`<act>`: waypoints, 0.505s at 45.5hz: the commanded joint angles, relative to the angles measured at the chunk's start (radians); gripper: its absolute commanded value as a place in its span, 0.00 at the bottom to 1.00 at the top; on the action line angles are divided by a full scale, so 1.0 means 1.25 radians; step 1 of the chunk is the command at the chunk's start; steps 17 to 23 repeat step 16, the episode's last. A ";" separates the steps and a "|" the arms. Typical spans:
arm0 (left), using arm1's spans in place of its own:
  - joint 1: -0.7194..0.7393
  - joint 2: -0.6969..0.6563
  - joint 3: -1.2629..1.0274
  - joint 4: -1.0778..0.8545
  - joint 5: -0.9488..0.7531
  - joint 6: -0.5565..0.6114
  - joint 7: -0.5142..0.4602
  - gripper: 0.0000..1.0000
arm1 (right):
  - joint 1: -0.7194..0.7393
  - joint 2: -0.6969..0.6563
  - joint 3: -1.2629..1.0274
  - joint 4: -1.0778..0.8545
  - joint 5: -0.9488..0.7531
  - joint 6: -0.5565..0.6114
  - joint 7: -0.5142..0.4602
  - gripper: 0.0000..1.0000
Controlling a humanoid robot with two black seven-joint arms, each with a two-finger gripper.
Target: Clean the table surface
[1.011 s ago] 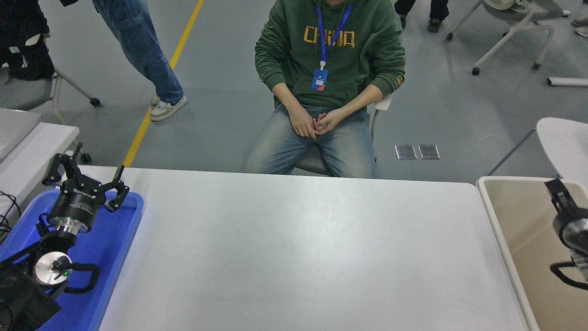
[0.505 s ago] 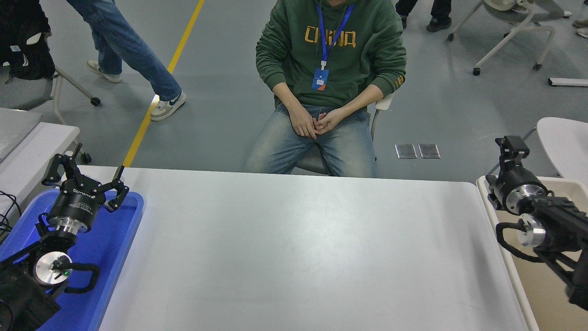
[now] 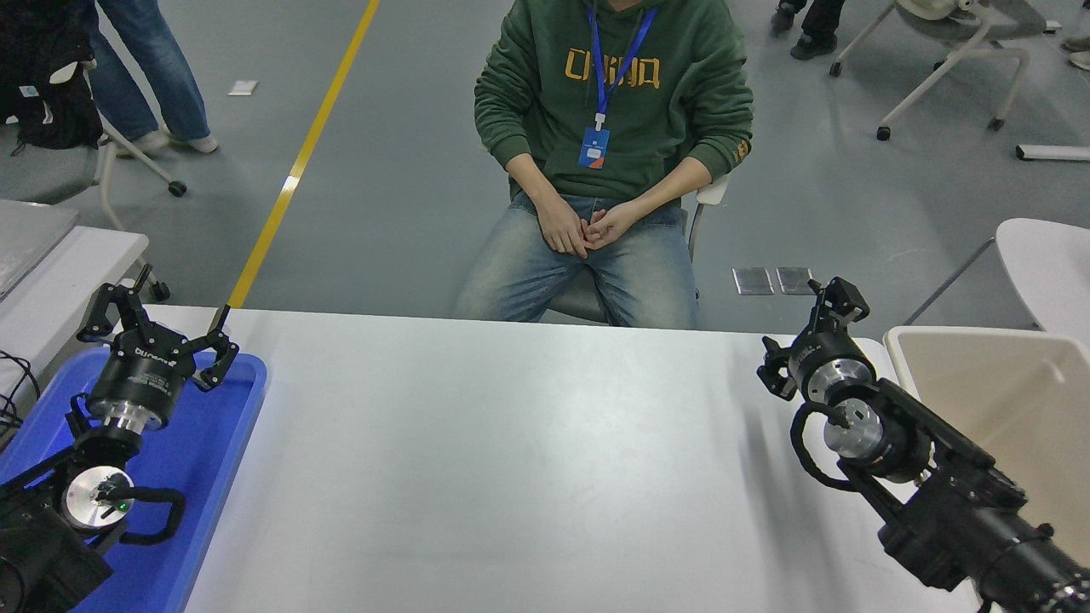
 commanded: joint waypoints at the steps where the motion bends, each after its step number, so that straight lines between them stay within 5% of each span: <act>1: 0.000 0.000 0.000 0.000 0.000 0.000 0.000 1.00 | -0.004 0.059 0.025 -0.025 0.003 0.025 0.036 1.00; 23: 0.000 0.000 0.000 0.000 0.000 0.000 0.000 1.00 | 0.003 0.050 0.011 -0.036 -0.011 0.025 0.046 1.00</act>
